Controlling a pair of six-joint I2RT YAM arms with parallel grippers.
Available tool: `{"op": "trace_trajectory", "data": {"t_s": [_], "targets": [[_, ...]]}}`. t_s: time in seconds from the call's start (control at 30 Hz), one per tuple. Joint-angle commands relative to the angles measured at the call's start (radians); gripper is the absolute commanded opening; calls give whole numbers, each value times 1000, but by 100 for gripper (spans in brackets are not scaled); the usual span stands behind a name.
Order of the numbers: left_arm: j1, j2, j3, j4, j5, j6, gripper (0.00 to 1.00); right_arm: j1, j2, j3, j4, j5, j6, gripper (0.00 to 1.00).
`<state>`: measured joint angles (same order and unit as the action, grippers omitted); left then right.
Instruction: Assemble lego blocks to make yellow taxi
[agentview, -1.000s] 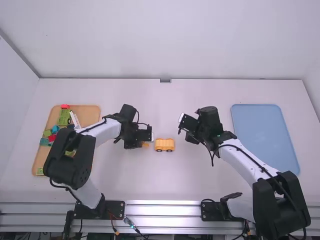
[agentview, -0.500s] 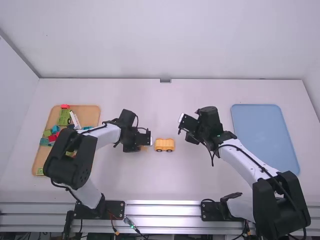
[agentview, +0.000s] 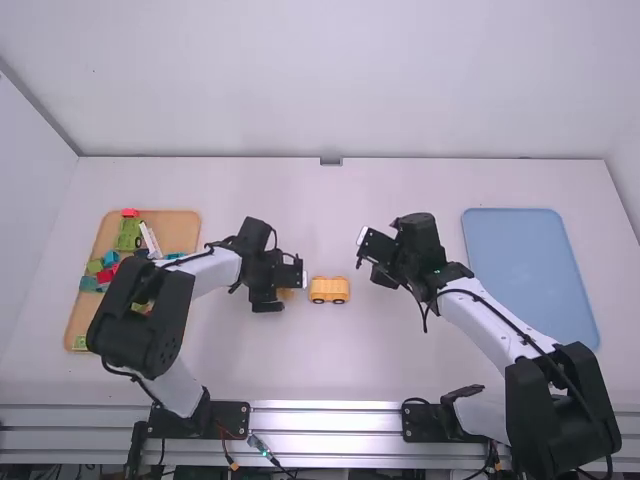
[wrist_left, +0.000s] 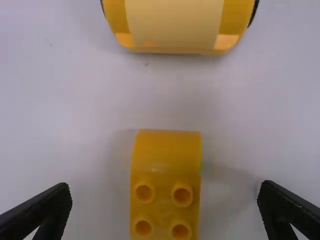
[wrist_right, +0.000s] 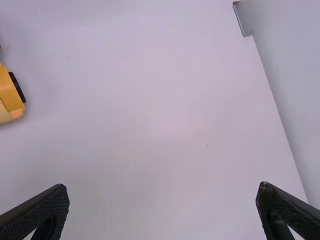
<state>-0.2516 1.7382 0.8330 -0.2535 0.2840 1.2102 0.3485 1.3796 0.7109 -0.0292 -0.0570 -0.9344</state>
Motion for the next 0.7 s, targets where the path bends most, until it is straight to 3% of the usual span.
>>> {"op": "trace_trajectory", "data": {"t_s": [0.0, 0.13, 0.27, 0.67], "targets": [[8, 2, 13, 23, 3, -42, 99, -1, -14, -5, -1, -2, 2, 99], [9, 2, 13, 45, -13, -172, 99, -2, -14, -5, -2, -2, 2, 99], [10, 2, 13, 18, 31, -88, 99, -1, -14, -5, -2, -2, 2, 99], [227, 34, -11, 2, 611, 241, 99, -2, -14, -5, -2, -34, -12, 99]]}}
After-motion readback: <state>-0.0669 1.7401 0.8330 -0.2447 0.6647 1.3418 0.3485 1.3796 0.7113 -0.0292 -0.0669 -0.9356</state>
